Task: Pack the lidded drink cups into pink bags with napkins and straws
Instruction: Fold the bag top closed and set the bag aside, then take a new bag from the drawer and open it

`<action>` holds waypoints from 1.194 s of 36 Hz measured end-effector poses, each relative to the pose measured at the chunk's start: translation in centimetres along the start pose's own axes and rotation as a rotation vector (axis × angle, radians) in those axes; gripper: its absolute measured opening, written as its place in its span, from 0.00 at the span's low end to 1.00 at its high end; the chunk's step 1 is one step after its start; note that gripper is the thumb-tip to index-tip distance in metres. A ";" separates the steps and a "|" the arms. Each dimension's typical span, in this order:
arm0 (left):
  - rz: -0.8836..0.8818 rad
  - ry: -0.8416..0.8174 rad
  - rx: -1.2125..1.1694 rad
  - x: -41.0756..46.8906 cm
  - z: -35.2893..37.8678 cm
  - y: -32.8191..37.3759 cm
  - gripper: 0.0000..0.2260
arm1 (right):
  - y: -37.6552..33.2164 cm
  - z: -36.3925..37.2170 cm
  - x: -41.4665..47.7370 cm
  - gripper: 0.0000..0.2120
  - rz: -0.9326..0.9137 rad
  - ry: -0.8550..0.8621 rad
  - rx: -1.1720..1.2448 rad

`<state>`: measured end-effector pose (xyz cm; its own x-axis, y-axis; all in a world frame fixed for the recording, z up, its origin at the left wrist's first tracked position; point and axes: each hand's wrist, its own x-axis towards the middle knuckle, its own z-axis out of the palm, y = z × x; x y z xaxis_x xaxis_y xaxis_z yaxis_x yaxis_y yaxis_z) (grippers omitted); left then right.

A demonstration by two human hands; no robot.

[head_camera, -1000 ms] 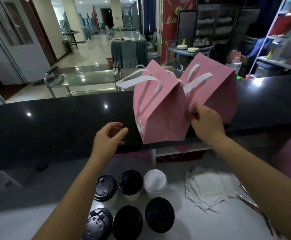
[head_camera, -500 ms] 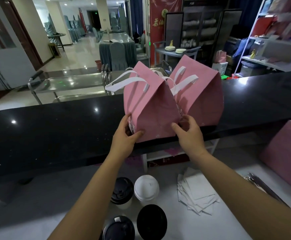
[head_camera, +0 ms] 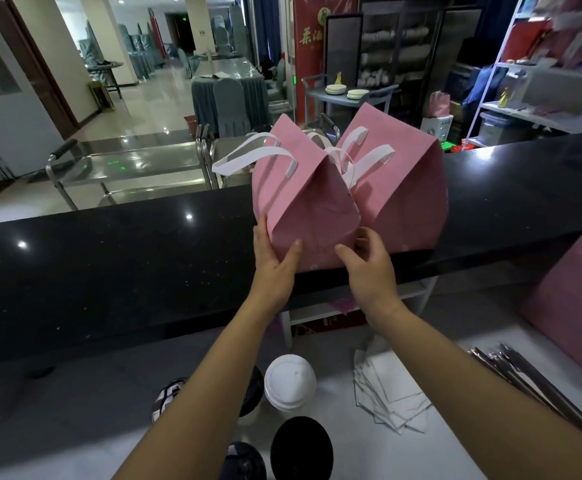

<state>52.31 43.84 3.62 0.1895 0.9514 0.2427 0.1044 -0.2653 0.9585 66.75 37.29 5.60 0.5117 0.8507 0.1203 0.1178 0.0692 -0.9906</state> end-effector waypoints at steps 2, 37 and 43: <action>-0.005 0.050 0.002 0.3 0.7 -0.4 0.34 | 0.0 0.0 0.0 0.20 0.012 -0.002 0.013; -0.344 0.173 0.729 -27.4 -9.6 4.4 0.34 | 0.1 -1.3 -13.7 0.35 -0.462 -0.699 -0.756; -0.674 0.446 0.688 -41.6 -10.4 4.3 0.29 | 3.0 1.8 -21.7 0.29 -0.461 -1.007 -0.520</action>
<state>34.75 4.73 -0.84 -0.4742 0.8691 -0.1405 0.6110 0.4398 0.6583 54.51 19.99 -0.10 -0.5280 0.8406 0.1209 0.5580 0.4508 -0.6967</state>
